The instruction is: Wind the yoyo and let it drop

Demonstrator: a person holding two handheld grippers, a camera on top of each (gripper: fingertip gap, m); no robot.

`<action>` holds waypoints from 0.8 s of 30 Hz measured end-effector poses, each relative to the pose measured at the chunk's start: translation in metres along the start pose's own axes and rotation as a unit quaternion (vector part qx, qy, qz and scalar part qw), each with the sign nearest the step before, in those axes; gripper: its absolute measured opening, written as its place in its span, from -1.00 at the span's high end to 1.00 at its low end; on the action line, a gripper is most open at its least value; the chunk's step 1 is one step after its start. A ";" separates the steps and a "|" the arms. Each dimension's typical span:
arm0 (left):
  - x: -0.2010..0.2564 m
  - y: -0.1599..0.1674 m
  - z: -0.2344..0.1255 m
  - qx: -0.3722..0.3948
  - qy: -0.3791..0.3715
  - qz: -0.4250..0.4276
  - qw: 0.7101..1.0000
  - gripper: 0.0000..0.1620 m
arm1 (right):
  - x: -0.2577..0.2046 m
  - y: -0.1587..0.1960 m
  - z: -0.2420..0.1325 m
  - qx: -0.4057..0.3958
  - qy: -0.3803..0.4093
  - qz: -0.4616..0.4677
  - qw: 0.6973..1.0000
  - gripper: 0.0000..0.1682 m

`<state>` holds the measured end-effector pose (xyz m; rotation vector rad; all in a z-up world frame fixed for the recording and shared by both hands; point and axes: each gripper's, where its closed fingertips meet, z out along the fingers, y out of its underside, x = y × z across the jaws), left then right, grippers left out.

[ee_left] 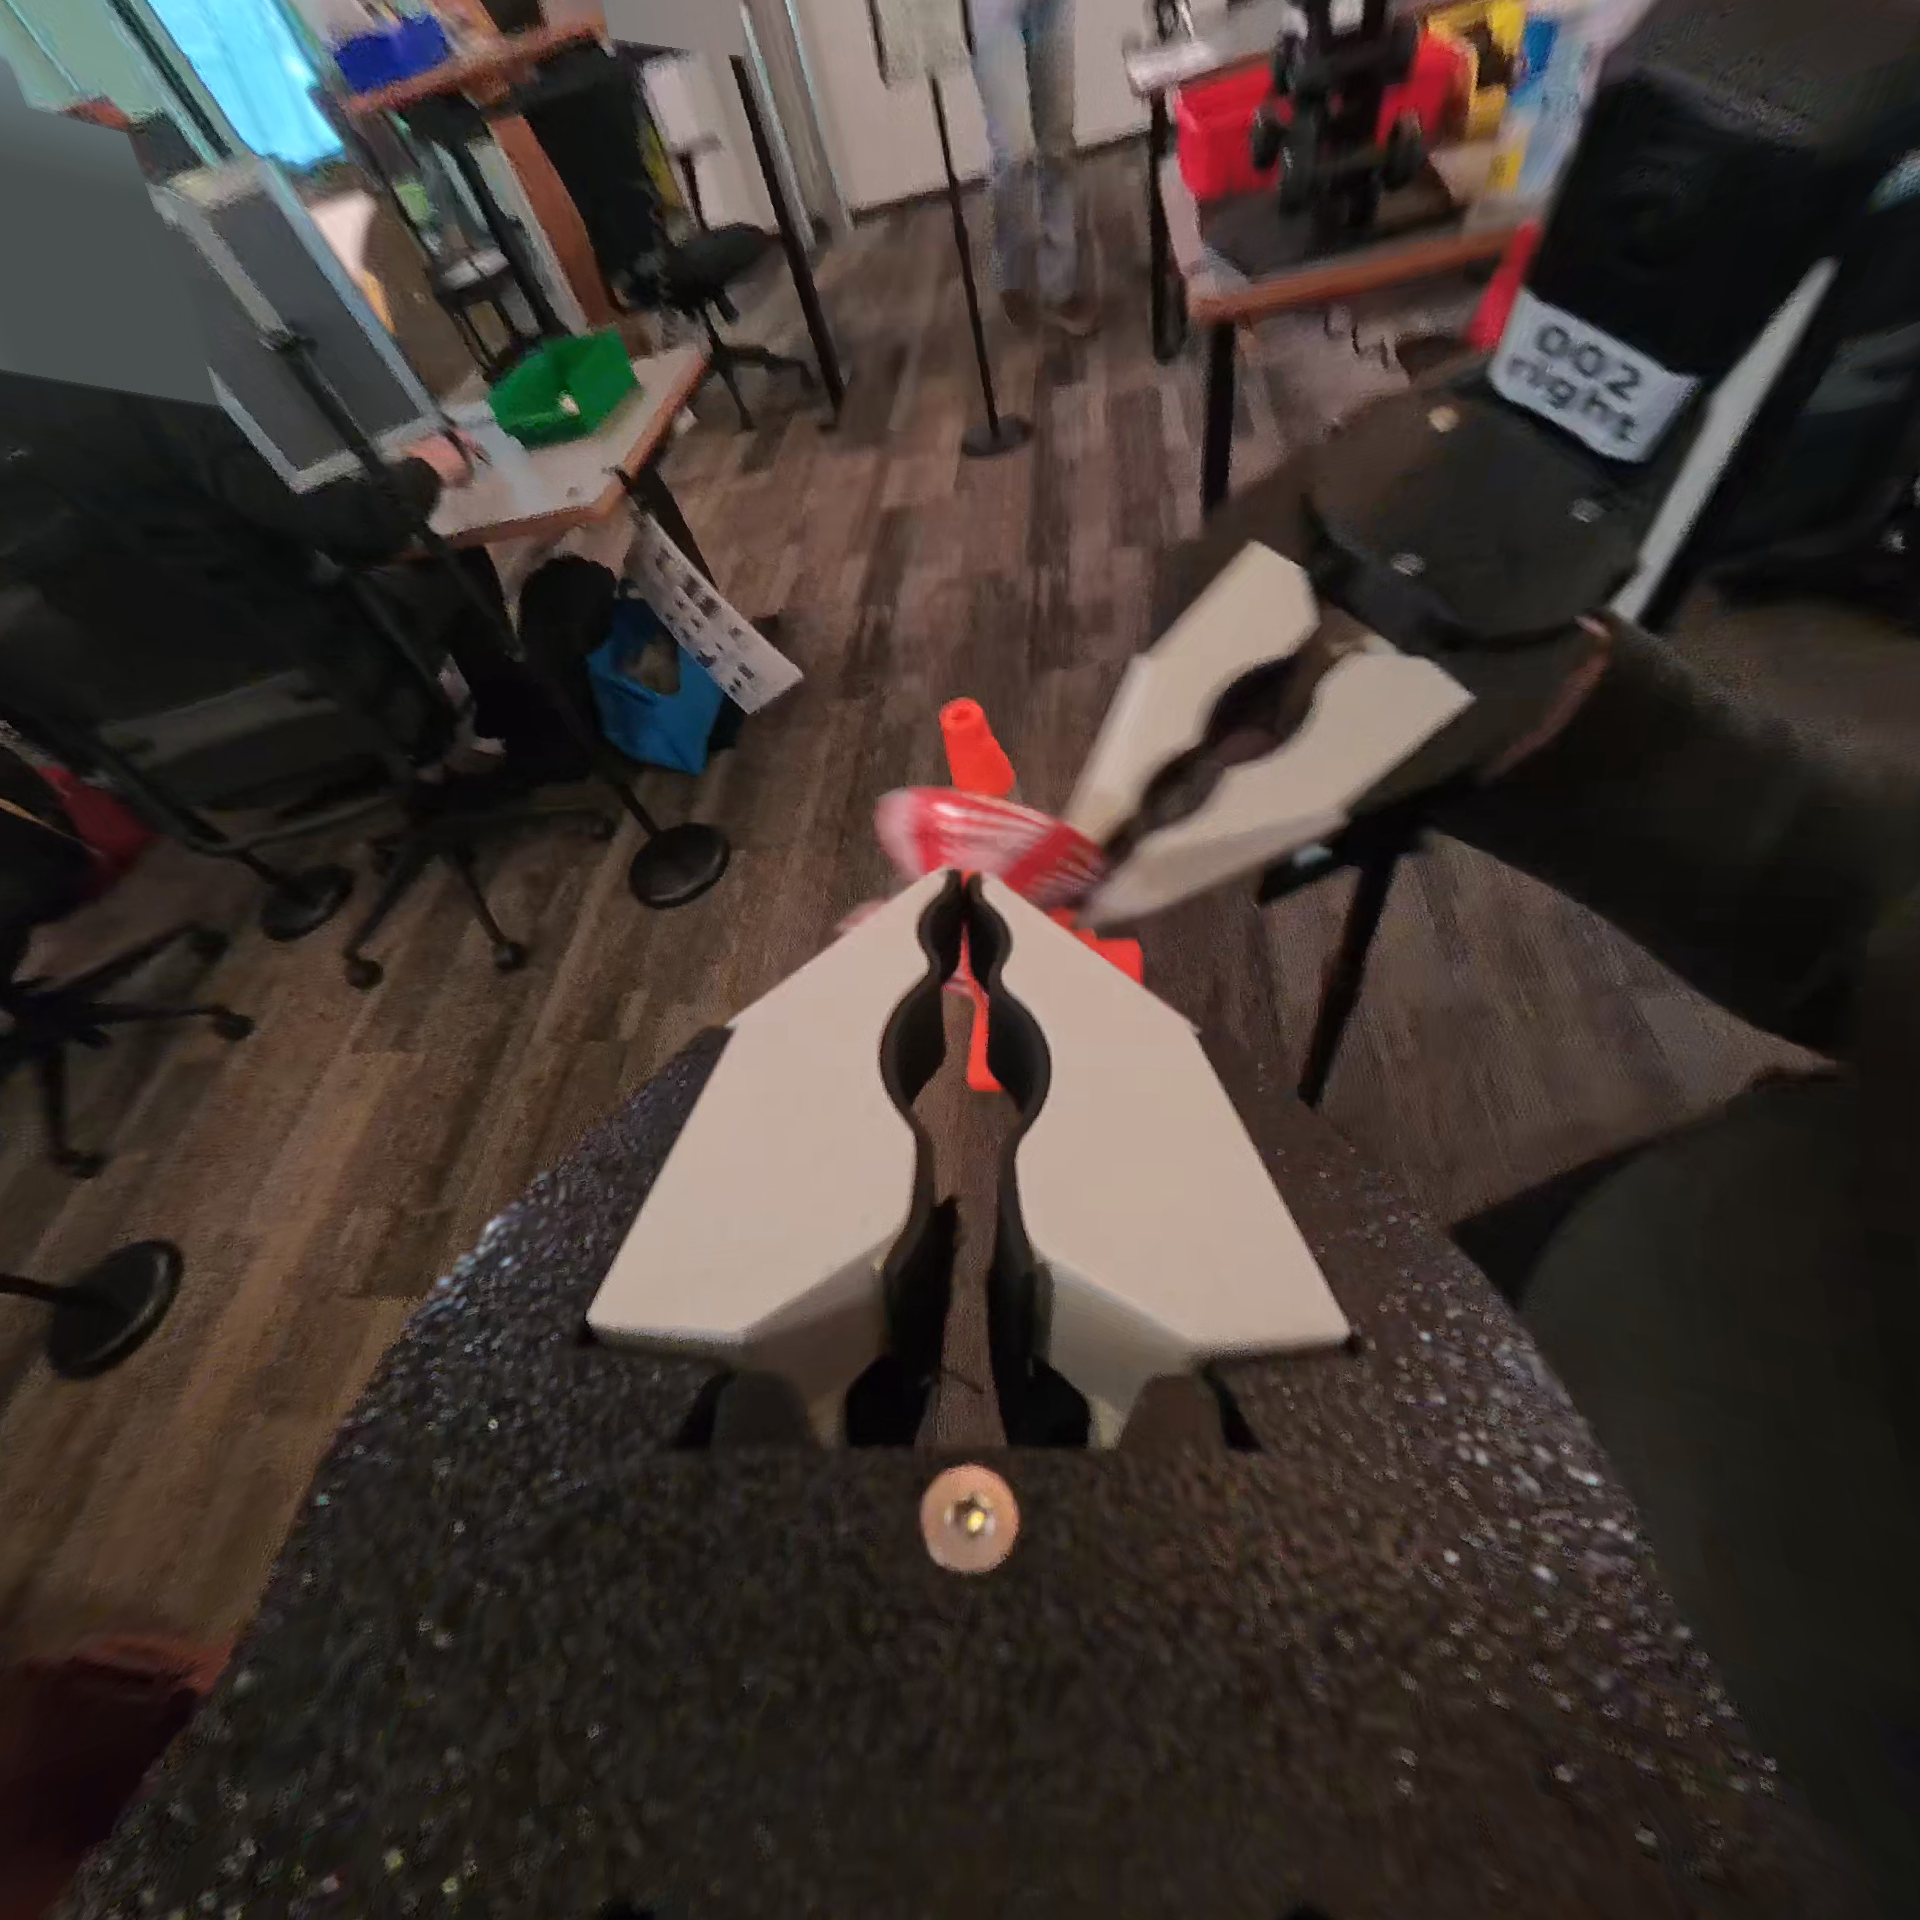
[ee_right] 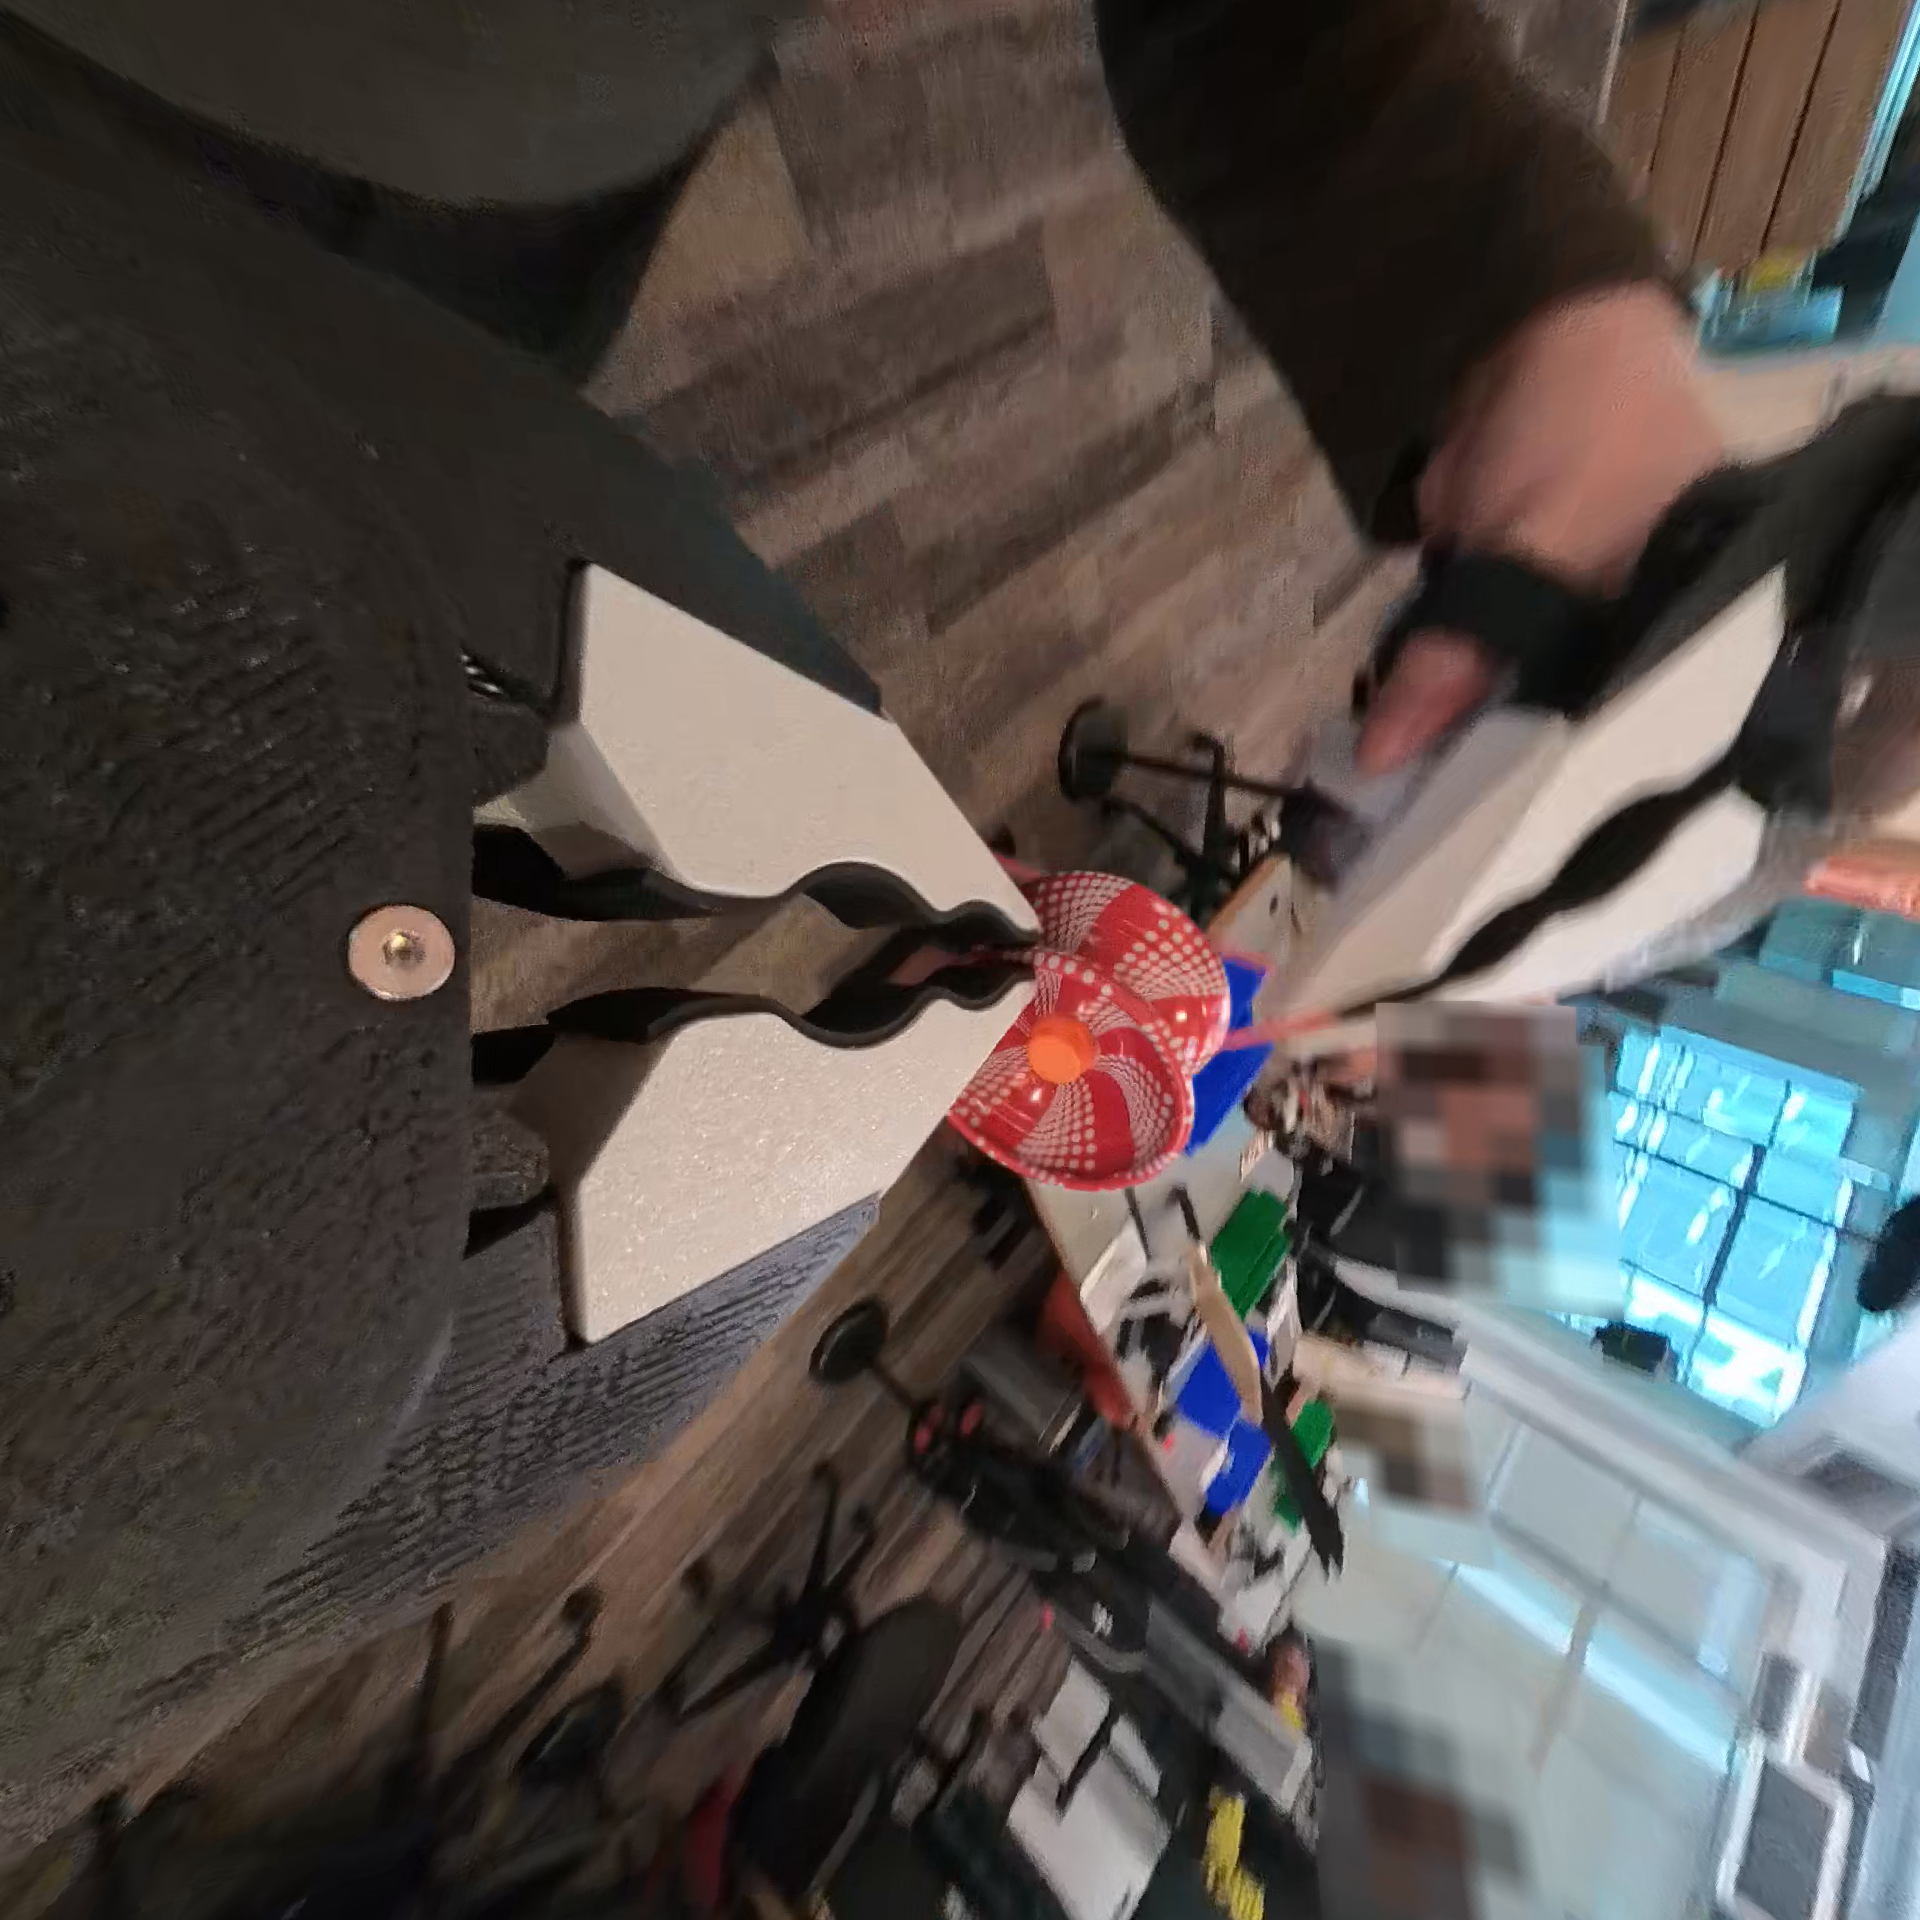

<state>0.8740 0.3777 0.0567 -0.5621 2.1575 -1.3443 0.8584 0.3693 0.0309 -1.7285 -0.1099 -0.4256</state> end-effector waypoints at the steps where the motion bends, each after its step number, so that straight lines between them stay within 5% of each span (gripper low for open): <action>1: 0.011 0.004 0.002 -0.027 0.011 0.001 1.000 1.00 | 0.006 -0.002 0.000 0.007 0.024 -0.002 1.000 0.99; 4: 0.028 0.018 0.015 -0.060 0.035 -0.020 0.997 1.00 | 0.011 -0.017 0.001 0.049 0.044 0.018 0.998 1.00; 9: 0.021 0.017 0.018 0.043 0.073 -0.148 0.985 1.00 | 0.015 -0.026 0.003 0.086 0.058 0.041 0.994 1.00; 15: 0.032 0.025 0.023 0.095 0.069 -0.144 0.983 1.00 | 0.022 -0.037 -0.004 0.126 0.060 0.079 0.987 1.00; 16: 0.033 0.029 0.027 0.094 0.071 -0.149 0.982 0.97 | 0.024 -0.038 -0.006 0.131 0.060 0.085 0.986 1.00; 19: 0.027 0.039 0.034 0.111 0.049 -0.167 0.979 0.47 | 0.026 -0.040 -0.010 0.141 0.057 0.094 0.984 1.00; 24: 0.022 0.034 0.031 0.168 -0.014 -0.142 0.975 0.35 | 0.026 -0.043 -0.013 0.149 0.046 0.101 0.983 1.00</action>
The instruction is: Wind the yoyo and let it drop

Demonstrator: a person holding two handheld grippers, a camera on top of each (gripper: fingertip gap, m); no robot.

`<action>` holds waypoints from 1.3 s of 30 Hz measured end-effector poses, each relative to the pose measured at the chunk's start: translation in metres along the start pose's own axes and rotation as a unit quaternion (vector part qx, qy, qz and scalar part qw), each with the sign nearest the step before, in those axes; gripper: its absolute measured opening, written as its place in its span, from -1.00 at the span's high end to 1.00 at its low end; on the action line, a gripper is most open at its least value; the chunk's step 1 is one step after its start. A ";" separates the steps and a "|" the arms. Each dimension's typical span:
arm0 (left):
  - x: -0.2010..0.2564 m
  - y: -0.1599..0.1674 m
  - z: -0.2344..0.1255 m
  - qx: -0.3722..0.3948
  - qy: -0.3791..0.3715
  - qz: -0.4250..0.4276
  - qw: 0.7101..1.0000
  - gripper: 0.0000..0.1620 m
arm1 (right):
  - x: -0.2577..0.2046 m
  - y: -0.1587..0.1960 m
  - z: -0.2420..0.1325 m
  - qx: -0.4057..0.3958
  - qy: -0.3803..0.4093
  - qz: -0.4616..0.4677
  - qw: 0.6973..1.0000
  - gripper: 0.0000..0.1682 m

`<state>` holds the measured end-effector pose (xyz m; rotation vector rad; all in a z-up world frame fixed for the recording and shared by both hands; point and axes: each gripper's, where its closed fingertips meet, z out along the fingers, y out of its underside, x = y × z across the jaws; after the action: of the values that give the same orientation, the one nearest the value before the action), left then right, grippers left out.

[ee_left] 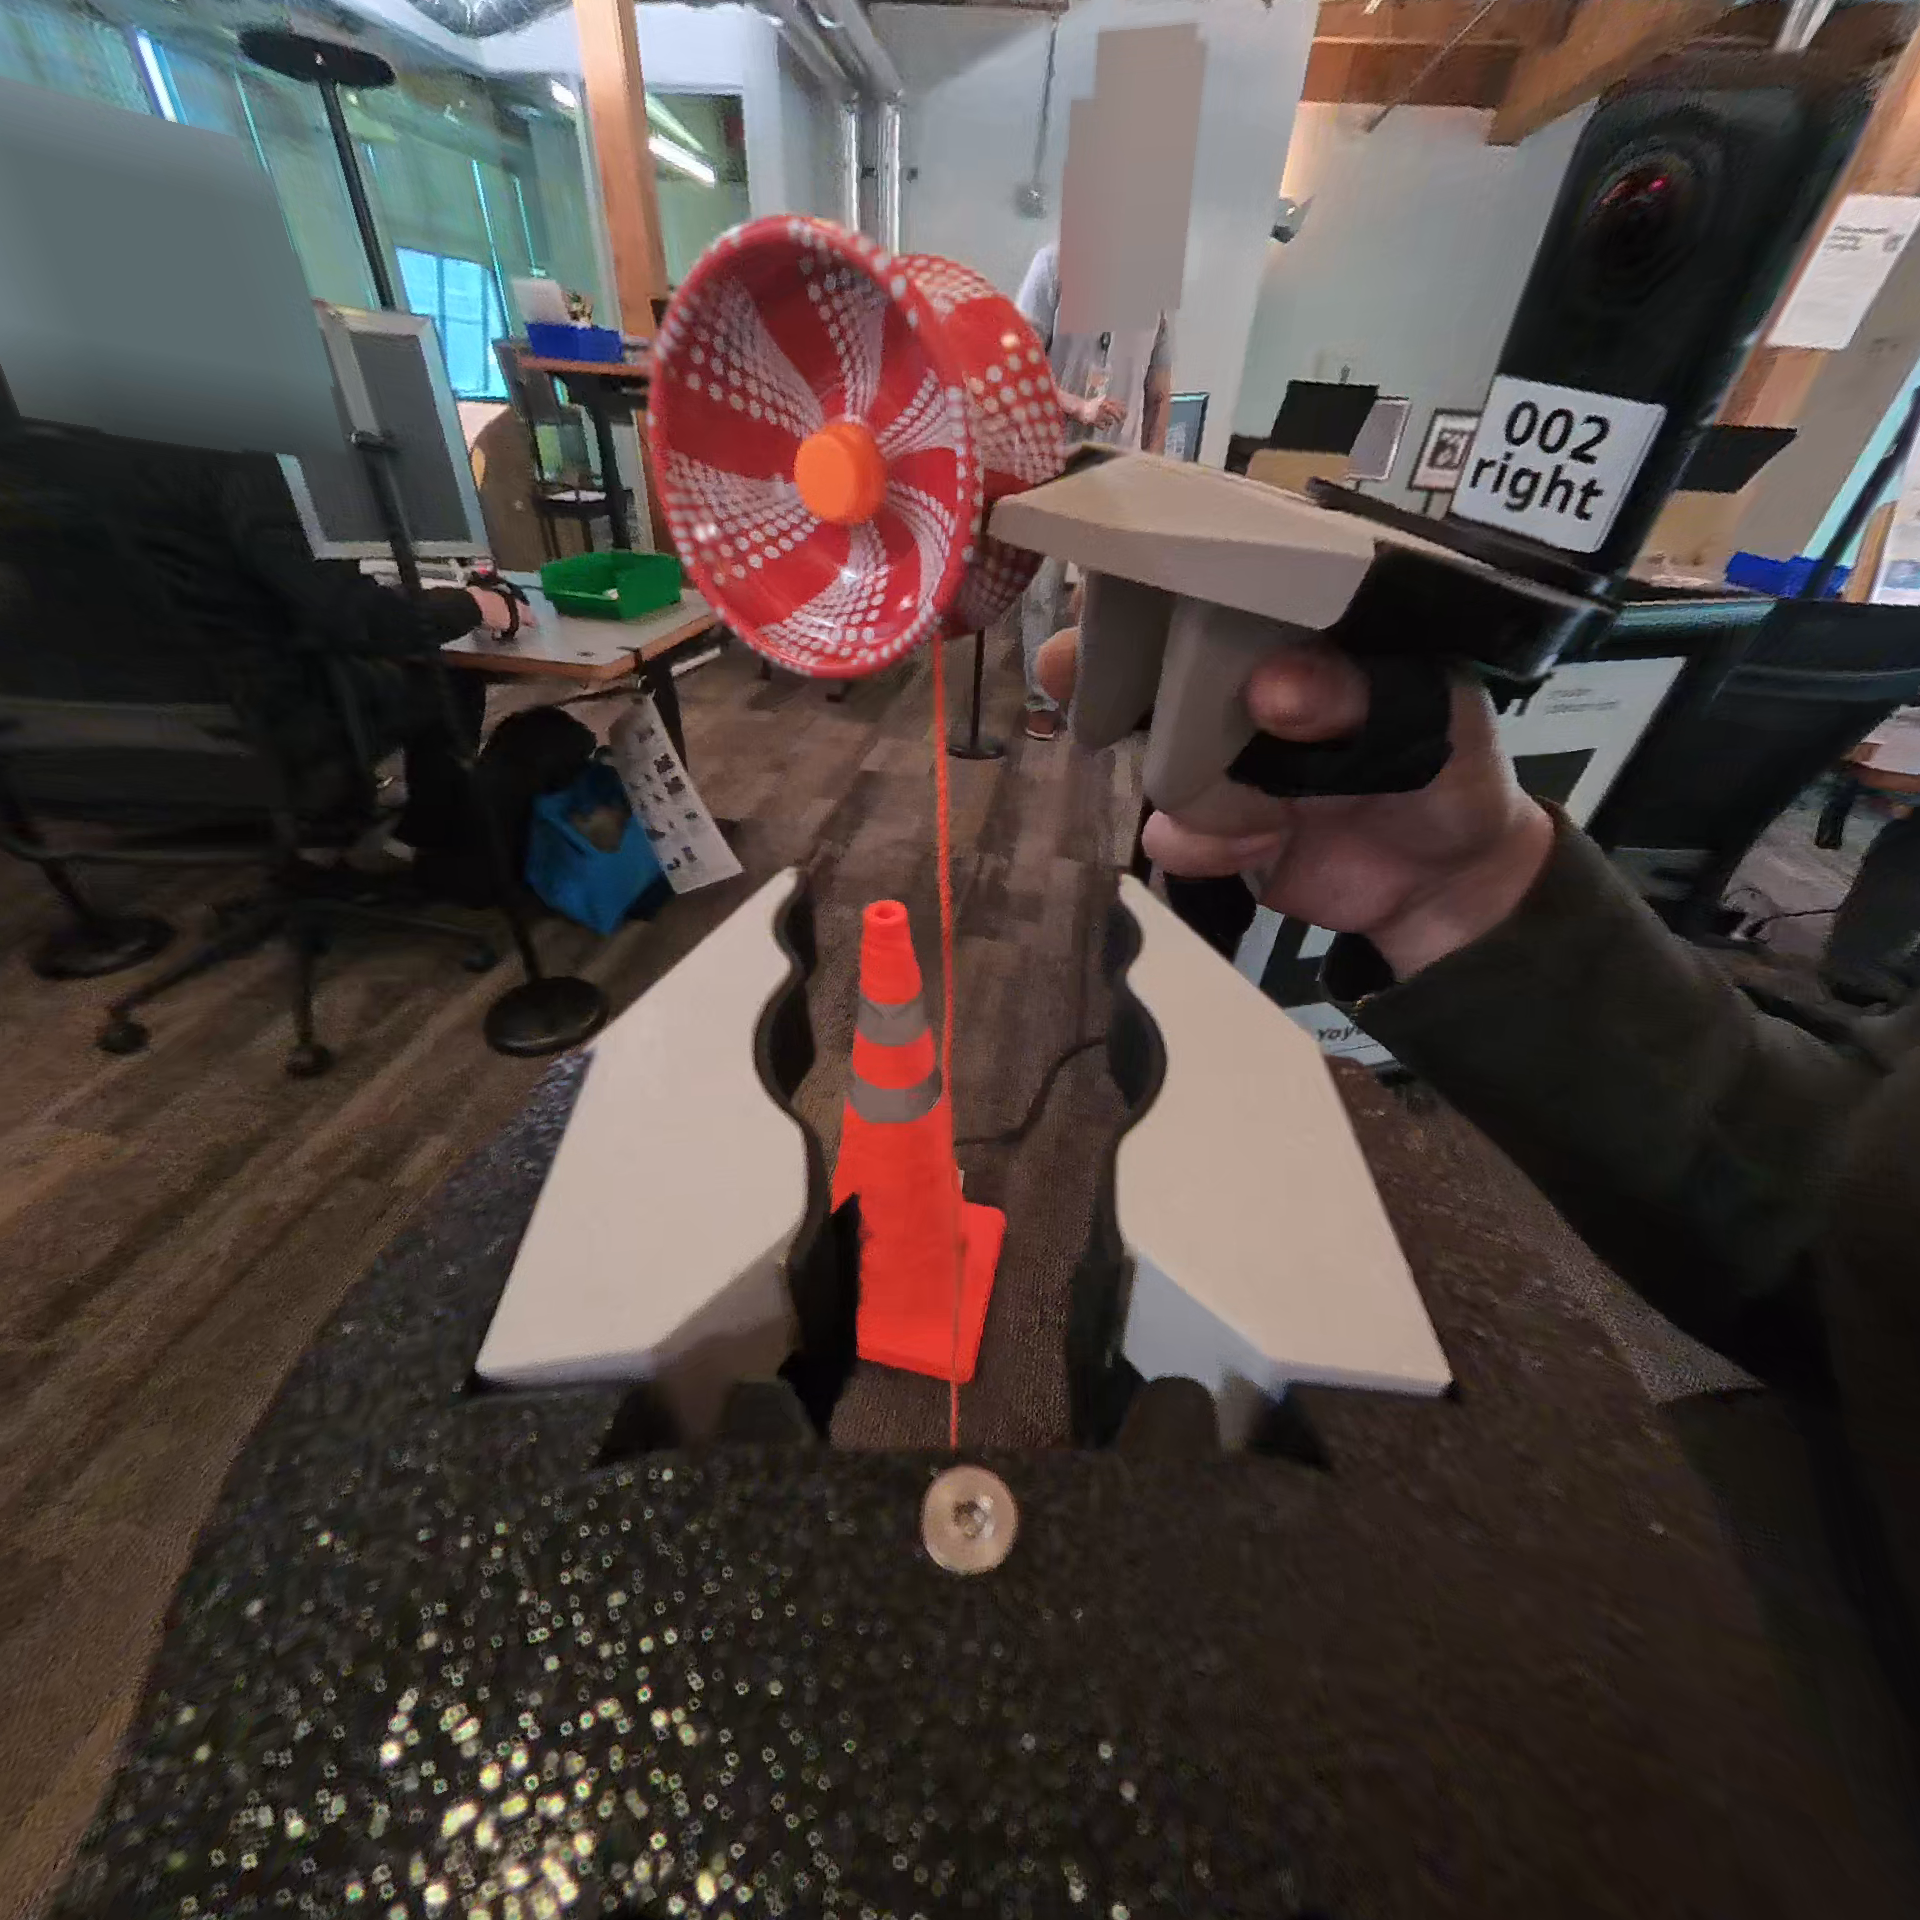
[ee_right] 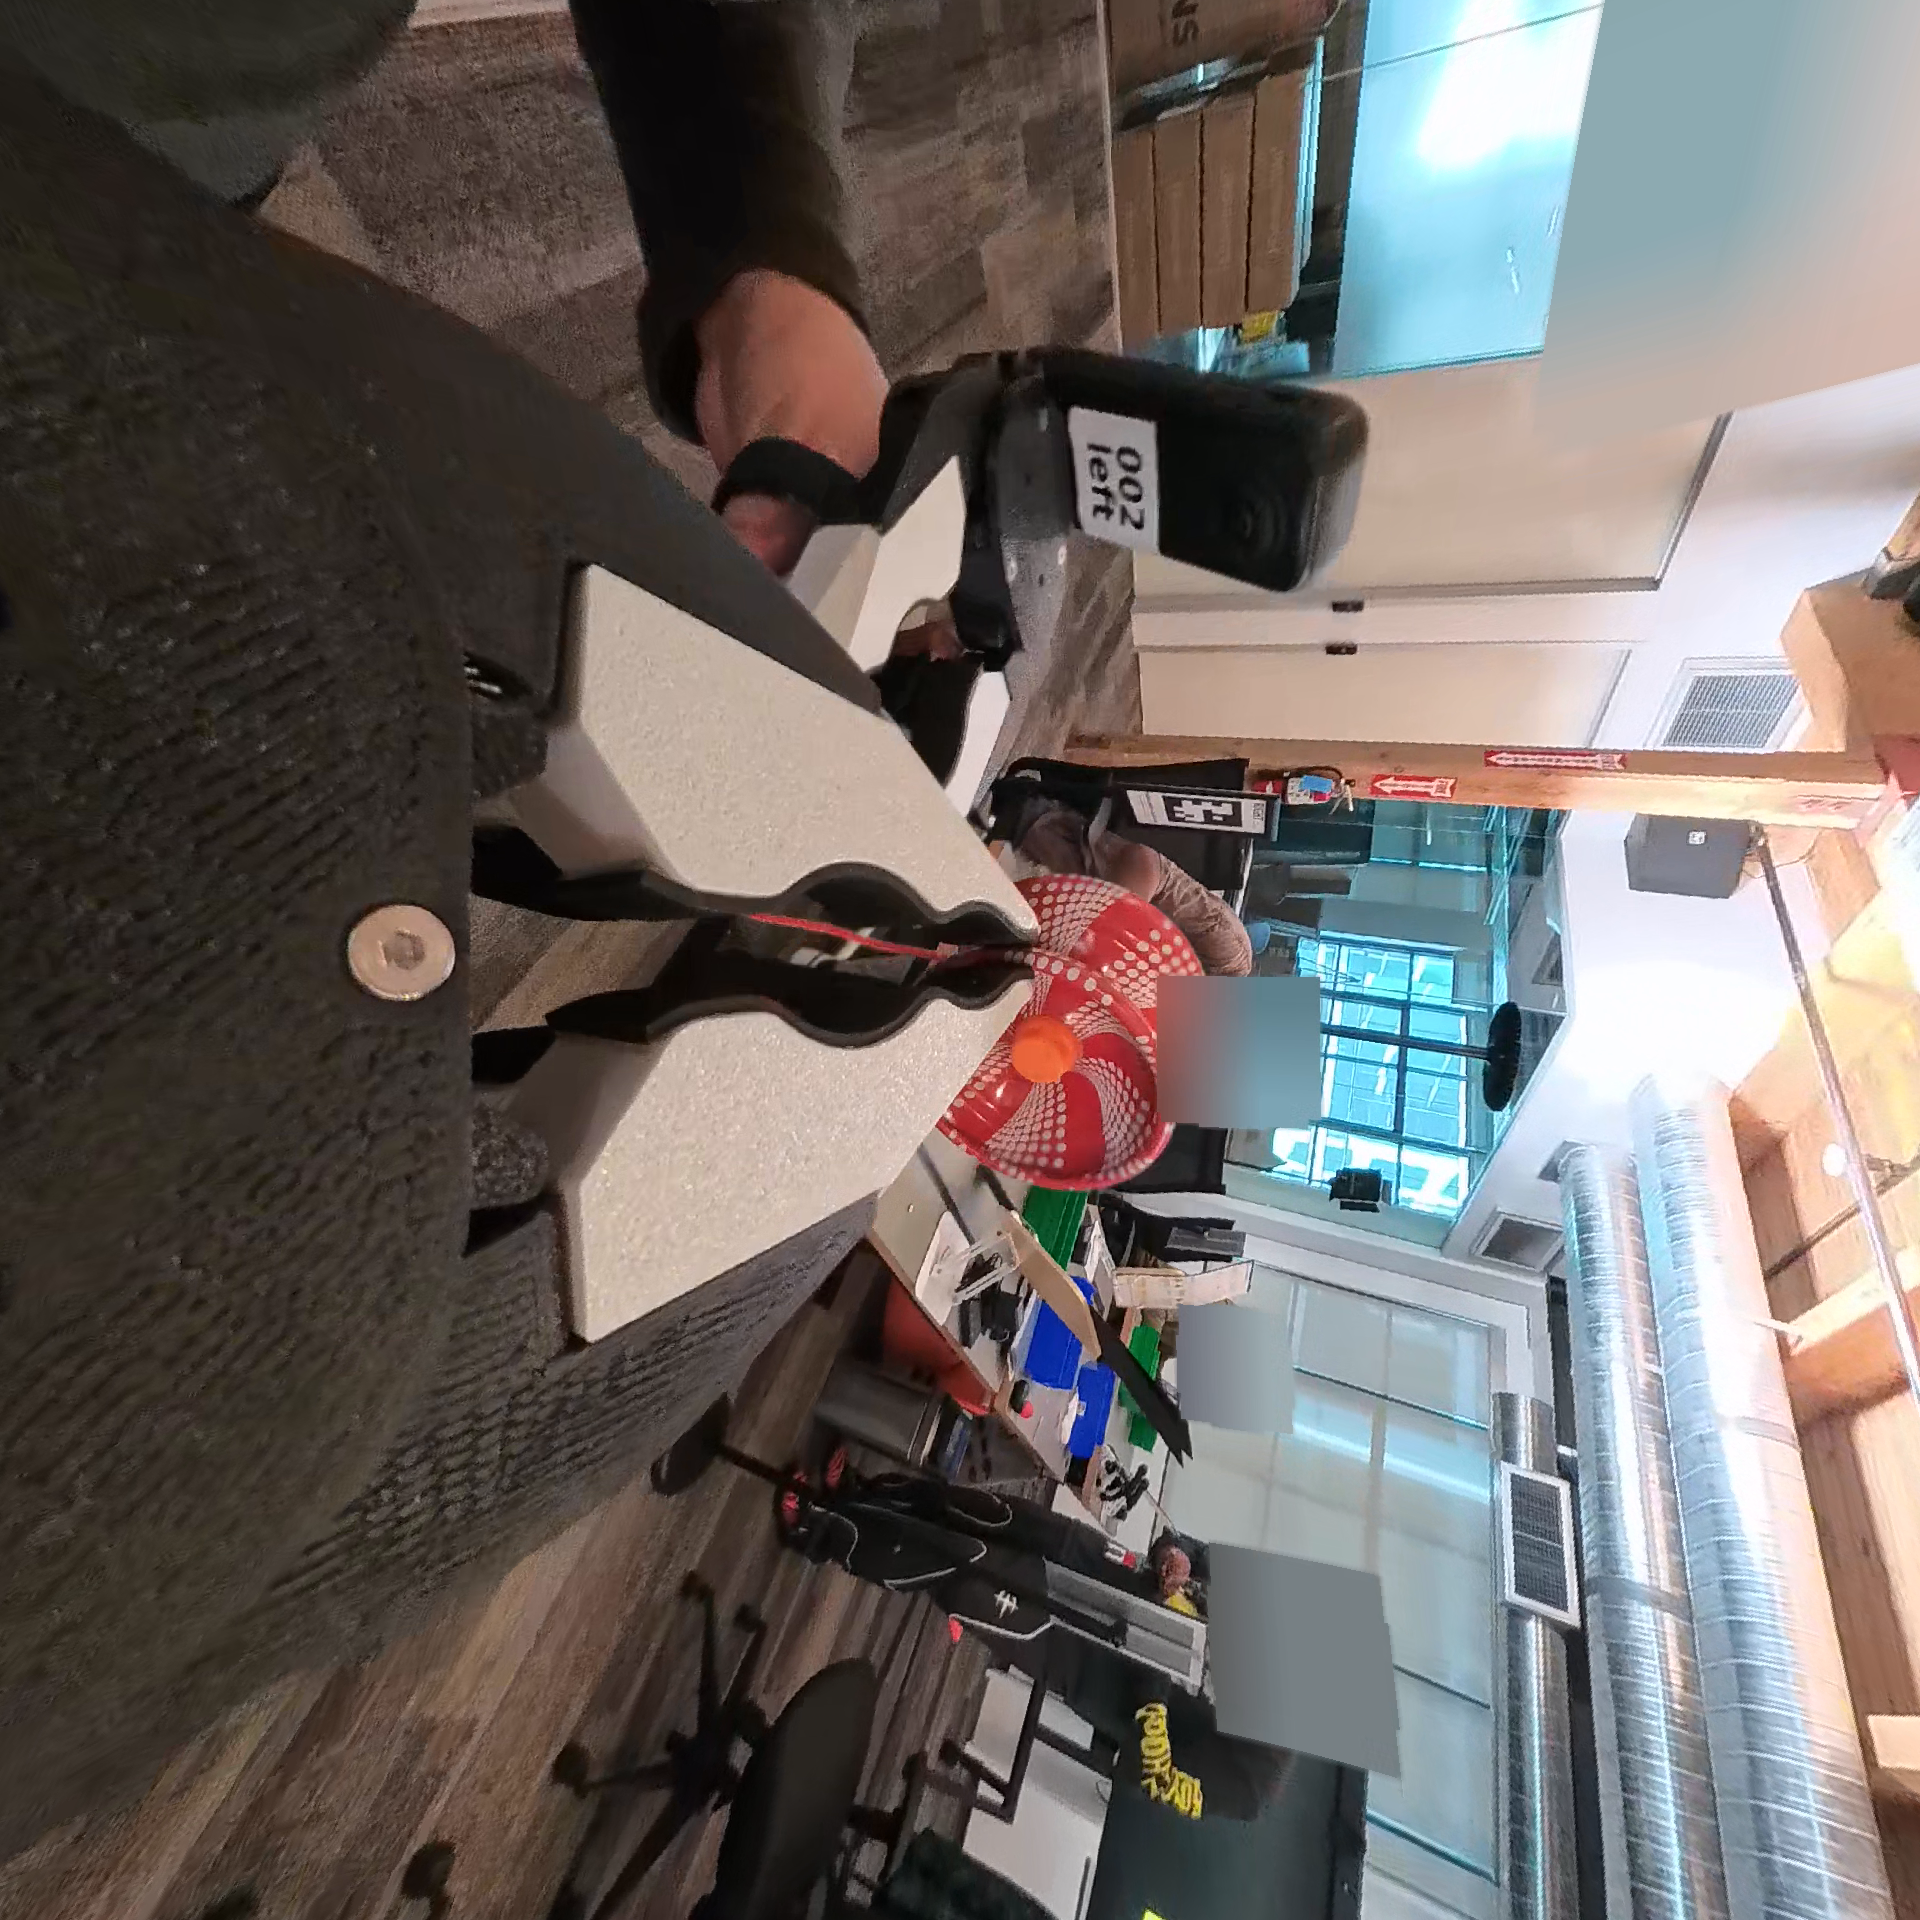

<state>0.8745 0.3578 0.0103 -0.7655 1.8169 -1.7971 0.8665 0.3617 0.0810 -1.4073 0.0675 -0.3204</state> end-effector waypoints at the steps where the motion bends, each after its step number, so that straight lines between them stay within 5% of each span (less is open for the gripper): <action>1: 0.004 0.001 0.001 0.006 0.016 -0.002 1.000 0.50 | -0.001 -0.001 0.000 0.002 -0.002 0.003 1.000 0.99; 5: 0.018 0.003 0.006 0.041 0.083 -0.014 0.996 1.00 | -0.005 -0.003 0.002 0.005 -0.013 0.006 1.000 1.00; 11: 0.001 0.012 0.006 0.064 0.037 -0.031 0.997 0.96 | -0.007 -0.002 0.002 0.002 -0.019 0.011 1.000 1.00; 15: -0.006 0.007 -0.007 0.087 0.003 -0.042 0.995 0.53 | -0.008 -0.001 0.000 0.001 -0.021 0.016 1.000 1.00; 17: -0.006 0.014 -0.003 0.068 0.013 -0.059 0.996 0.50 | -0.008 0.000 0.001 -0.001 -0.023 0.017 1.000 1.00; 19: -0.005 0.019 0.000 0.059 0.023 -0.063 0.996 0.56 | -0.010 0.001 0.003 -0.001 -0.027 0.018 0.999 1.00; 22: 0.004 0.027 0.005 0.045 0.059 -0.051 0.996 1.00 | -0.014 0.001 0.005 -0.001 -0.034 0.019 0.999 0.99; 30: -0.006 0.047 0.003 0.062 0.068 -0.042 0.995 1.00 | -0.018 0.005 0.005 -0.016 -0.037 0.026 0.999 1.00; 39: -0.039 0.120 0.023 -0.071 0.060 -0.044 0.995 1.00 | -0.026 -0.016 -0.002 0.036 -0.083 0.056 0.994 1.00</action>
<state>0.9118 0.3657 -0.1118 -0.8173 2.0362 -1.8197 0.8384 0.3647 0.0927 -1.3480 -0.0014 -0.1113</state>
